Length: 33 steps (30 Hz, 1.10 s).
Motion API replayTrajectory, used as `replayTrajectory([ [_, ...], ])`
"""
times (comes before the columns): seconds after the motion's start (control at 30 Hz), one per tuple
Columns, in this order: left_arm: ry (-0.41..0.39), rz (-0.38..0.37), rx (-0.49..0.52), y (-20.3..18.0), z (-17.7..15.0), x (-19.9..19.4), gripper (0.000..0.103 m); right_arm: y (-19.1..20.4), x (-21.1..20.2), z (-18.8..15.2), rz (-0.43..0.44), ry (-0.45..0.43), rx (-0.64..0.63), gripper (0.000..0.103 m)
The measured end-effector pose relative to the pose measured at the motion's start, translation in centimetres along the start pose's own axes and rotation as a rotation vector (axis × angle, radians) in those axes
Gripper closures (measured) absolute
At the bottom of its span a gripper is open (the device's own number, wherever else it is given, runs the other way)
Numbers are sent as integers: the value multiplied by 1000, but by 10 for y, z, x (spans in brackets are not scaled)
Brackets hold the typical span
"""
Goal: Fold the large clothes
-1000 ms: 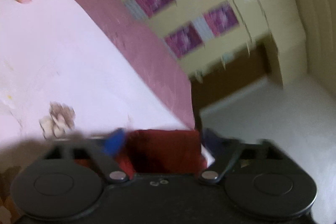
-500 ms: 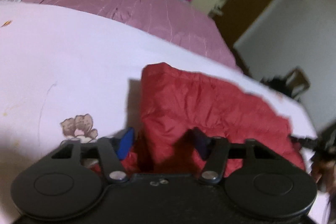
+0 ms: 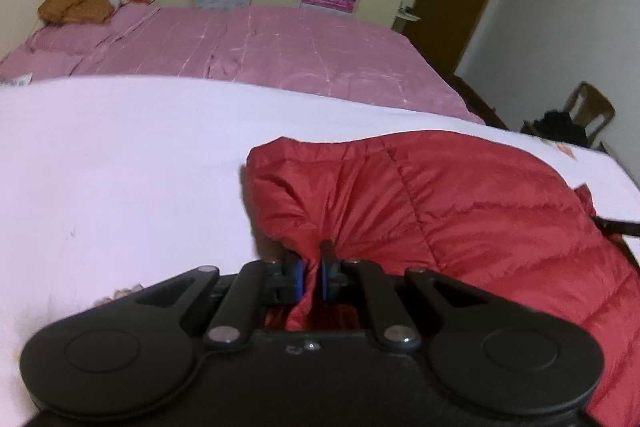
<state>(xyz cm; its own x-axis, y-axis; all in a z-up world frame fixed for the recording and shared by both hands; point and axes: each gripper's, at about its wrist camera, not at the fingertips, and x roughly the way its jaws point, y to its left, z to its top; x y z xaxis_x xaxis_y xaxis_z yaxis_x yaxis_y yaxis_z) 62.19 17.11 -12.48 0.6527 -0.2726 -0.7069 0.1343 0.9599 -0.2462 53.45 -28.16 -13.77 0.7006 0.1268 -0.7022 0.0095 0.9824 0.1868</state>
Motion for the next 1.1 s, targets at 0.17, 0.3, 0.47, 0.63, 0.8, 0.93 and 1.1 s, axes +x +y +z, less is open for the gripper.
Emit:
replayTrajectory([
  [0.17,4,24,20,-5,-1,-6,90,1,-2,-1,-10,5,-10,98],
  [0.3,-89,147,27,-7,-5,-40,4,-1,-18,9,-34,17,45,49],
  [0.47,-166,67,-137,12,-60,-117,16,-34,-87,-17,41,-75,224,12],
  [0.63,-148,-21,-319,19,-127,-163,17,-46,-151,-70,100,-124,361,37],
  [0.8,-113,-104,-493,12,-162,-162,19,-38,-187,-115,170,-78,556,36],
  [0.93,-167,-141,-649,19,-169,-147,19,-33,-194,-149,241,-47,727,17],
  [1.1,-198,-185,-742,23,-163,-125,38,-27,-173,-156,308,-81,824,18],
])
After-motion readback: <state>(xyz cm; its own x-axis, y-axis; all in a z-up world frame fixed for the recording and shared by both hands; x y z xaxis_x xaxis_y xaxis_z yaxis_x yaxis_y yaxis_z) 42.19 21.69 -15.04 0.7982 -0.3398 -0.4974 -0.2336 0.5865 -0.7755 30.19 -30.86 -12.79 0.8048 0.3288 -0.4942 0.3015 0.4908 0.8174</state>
